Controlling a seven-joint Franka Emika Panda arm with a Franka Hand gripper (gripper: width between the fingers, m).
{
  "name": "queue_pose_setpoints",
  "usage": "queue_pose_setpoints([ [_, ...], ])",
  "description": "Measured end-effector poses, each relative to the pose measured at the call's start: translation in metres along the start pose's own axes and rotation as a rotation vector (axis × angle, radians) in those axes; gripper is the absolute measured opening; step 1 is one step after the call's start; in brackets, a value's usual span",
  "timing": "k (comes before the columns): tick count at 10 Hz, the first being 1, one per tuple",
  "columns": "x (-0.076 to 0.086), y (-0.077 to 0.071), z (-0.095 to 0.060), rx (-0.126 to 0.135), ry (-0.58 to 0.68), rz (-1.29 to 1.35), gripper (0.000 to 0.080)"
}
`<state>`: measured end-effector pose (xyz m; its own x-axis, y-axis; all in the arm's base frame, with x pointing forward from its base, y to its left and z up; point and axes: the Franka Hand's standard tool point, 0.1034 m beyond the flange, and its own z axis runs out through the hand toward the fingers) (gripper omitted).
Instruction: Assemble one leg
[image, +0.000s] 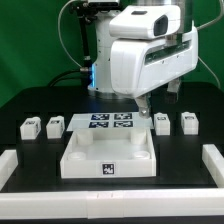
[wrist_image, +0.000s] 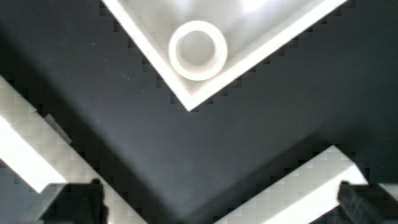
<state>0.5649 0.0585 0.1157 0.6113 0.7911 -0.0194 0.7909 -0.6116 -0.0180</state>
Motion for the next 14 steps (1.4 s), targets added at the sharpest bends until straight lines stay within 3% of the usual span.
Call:
queue_pose_setpoints([
  [14,-0.0002,-0.0002,0.0008,0.001,-0.001,0.000,0.0650],
])
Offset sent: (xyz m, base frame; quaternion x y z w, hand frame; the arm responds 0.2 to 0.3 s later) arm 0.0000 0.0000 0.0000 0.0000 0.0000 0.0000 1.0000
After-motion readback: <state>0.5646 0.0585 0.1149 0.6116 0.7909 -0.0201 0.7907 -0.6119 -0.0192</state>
